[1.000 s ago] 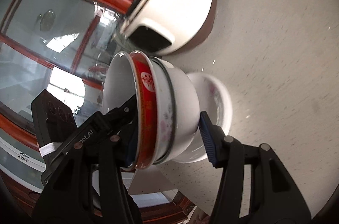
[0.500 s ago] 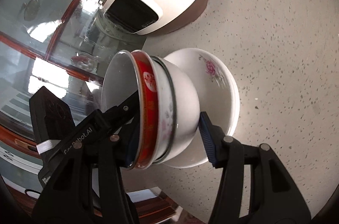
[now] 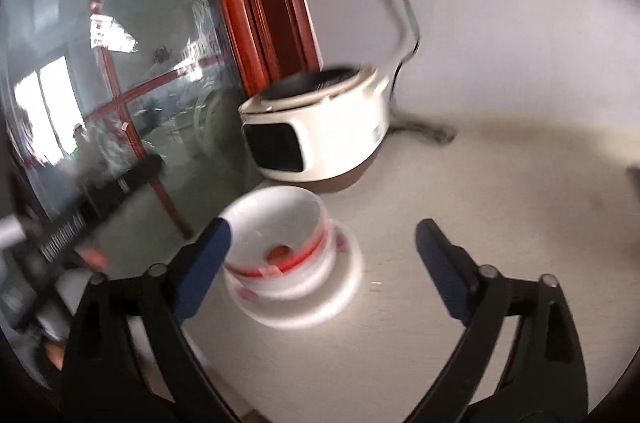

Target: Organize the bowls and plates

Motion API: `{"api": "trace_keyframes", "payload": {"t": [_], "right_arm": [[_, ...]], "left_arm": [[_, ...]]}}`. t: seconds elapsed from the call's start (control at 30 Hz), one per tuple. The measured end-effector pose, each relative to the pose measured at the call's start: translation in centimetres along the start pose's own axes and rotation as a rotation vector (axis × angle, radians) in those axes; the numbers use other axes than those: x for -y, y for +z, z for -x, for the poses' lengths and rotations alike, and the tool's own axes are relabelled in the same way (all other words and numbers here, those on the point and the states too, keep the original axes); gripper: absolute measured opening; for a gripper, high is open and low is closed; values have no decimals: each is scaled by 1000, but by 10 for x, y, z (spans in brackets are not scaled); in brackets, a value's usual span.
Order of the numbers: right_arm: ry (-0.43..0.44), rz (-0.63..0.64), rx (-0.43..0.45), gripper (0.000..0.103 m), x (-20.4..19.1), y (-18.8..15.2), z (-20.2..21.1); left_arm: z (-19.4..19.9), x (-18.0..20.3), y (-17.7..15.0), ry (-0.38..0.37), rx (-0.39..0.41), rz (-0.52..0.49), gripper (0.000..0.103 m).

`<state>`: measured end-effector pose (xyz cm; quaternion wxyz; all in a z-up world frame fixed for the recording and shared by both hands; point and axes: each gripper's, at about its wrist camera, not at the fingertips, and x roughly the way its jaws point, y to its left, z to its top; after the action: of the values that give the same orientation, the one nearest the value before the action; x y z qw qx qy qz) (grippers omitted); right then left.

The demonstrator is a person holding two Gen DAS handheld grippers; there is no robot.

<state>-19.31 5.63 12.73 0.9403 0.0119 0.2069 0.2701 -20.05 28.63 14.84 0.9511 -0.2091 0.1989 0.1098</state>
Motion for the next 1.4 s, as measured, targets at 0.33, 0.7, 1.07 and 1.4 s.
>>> {"api": "trace_keyframes", "payload": {"t": [0.33,0.7,1.07,1.4], "right_arm": [[-121,28,27,103,5,-125,62],[-174,25,4,103,15,-142,80],[-176,26,3,103,12,-144,83],[-171,16,-8,103,11,-146,83]], "left_arm": [[77,34,-96,191,157,-321,103],[82,14,-161,215,47,-293,103],[95,23,-180,181,38,-321,103],[98,18,-177,183,40,-322,103]]}}
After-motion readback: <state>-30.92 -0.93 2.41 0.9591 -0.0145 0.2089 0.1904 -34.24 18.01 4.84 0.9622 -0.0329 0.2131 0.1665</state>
